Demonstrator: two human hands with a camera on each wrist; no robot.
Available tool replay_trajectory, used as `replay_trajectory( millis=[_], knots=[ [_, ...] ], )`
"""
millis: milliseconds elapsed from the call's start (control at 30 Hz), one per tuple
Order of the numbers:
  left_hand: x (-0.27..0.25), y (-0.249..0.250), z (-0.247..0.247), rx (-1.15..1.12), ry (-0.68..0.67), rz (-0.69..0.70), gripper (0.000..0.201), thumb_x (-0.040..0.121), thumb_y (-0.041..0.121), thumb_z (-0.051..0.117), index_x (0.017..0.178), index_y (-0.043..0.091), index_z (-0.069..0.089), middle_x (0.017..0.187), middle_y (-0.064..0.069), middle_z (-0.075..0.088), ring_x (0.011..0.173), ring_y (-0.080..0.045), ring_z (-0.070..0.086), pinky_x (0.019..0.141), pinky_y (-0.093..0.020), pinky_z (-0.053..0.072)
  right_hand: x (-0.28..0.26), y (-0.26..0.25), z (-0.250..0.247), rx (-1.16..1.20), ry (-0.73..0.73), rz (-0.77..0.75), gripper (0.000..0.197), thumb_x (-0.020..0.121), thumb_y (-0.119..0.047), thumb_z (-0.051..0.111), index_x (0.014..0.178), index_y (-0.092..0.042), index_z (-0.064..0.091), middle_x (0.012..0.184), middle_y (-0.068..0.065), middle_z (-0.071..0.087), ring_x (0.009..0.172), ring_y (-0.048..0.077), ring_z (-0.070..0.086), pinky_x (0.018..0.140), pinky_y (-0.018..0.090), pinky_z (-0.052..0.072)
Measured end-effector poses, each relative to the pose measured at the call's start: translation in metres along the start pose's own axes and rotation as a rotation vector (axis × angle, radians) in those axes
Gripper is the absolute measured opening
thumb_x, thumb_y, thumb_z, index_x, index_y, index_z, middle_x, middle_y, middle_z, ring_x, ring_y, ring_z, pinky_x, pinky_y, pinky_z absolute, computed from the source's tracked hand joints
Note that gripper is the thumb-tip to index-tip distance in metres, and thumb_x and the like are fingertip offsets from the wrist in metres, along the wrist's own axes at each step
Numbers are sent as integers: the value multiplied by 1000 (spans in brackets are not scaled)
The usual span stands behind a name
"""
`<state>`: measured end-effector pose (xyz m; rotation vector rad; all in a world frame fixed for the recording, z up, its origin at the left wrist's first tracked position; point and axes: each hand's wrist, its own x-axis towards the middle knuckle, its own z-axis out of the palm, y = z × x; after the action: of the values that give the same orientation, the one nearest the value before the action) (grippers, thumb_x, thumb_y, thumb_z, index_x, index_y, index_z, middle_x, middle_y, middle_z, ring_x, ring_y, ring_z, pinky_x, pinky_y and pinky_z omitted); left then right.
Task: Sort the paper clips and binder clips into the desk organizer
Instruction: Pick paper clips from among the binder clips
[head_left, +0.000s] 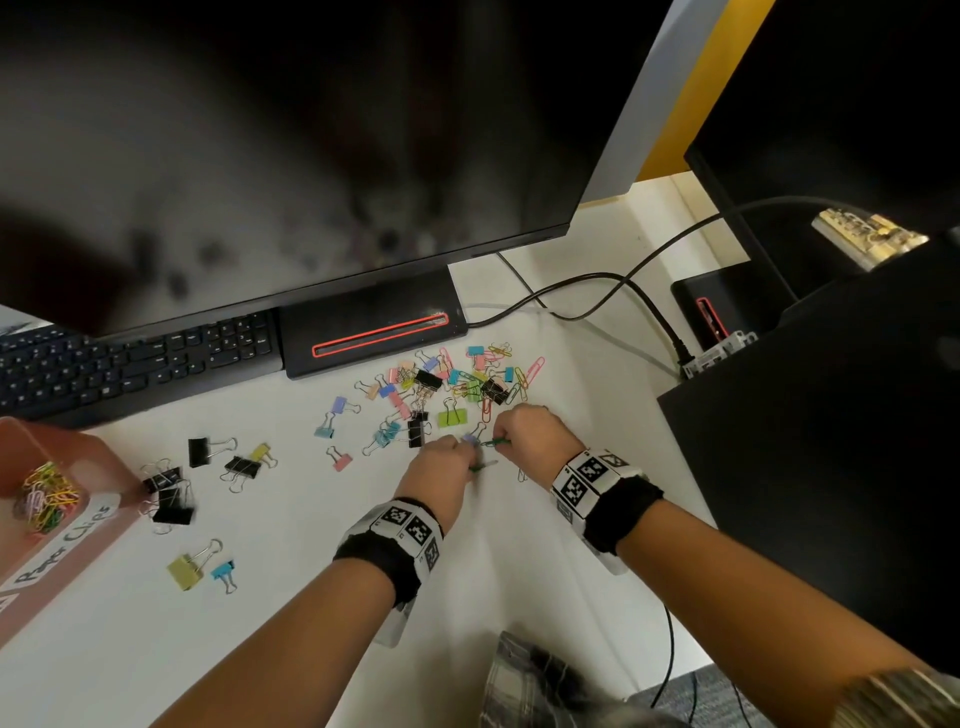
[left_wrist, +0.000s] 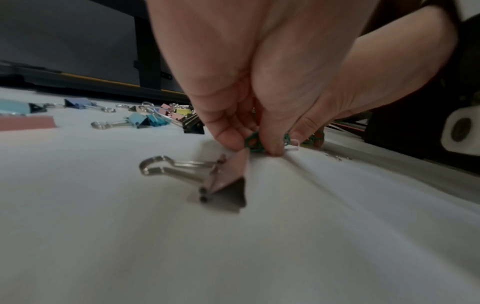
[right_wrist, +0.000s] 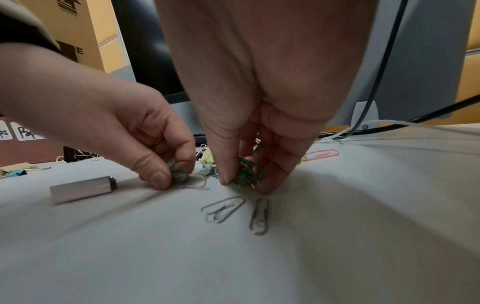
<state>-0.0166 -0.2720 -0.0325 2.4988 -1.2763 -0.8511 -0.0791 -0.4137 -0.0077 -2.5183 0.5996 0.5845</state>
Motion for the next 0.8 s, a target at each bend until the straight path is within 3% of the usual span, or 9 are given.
replay_trajectory(
  millis=[133,233,300,400,467,567,667,800],
  knots=[
    [-13,4,-21,-151,94,8,19,92,13,49,104,11,63,101,-8,58,96,-23,53,81,-27,41,-3,-4,3,-18,-10,-23,22,91,-7,48,105,-3,64,107,15,60,95,29,61,83,33,49],
    [-41,-9,-45,-269,228,-14,13,88,9,57,98,7,65,97,-7,59,90,-20,55,76,-20,40,-10,-11,-4,13,-42,-30,25,94,-17,46,103,-2,64,102,16,64,93,30,60,78,31,45],
    [-68,-30,-67,-315,329,-47,10,84,7,62,93,8,66,90,-1,58,80,-14,55,71,-7,36,-16,-23,-9,45,5,-69,27,95,-23,46,102,-4,64,99,15,65,92,28,60,77,29,44],
    [-114,-78,-104,-302,464,-162,7,80,9,68,86,12,67,80,3,57,66,3,48,66,1,34,-23,-70,-20,105,115,-208,17,92,-18,52,98,-9,65,94,8,65,87,22,58,79,30,46],
    [-145,-115,-129,-242,526,-284,7,79,12,70,85,13,67,76,1,60,63,-2,50,63,-3,35,-21,-121,-25,154,146,-325,14,89,-15,56,95,-10,67,90,7,64,82,19,56,75,27,43],
    [-184,-168,-160,-236,585,-493,12,79,13,70,89,8,66,79,-4,63,71,-15,54,70,-23,39,-8,-210,-25,210,143,-486,12,84,-14,60,91,-10,69,87,12,64,82,25,58,78,33,43],
    [-204,-209,-178,-244,615,-650,17,80,18,69,93,7,66,85,-5,65,77,-17,55,75,-26,40,13,-303,-10,203,119,-593,14,87,-17,58,94,-10,68,92,12,65,87,26,59,79,33,45],
    [-213,-265,-174,-204,488,-741,25,86,28,52,102,12,66,101,-8,69,94,-27,62,85,-30,46,44,-391,23,183,63,-575,15,86,-15,60,99,-12,64,100,12,66,92,27,62,79,34,49]
  ],
)
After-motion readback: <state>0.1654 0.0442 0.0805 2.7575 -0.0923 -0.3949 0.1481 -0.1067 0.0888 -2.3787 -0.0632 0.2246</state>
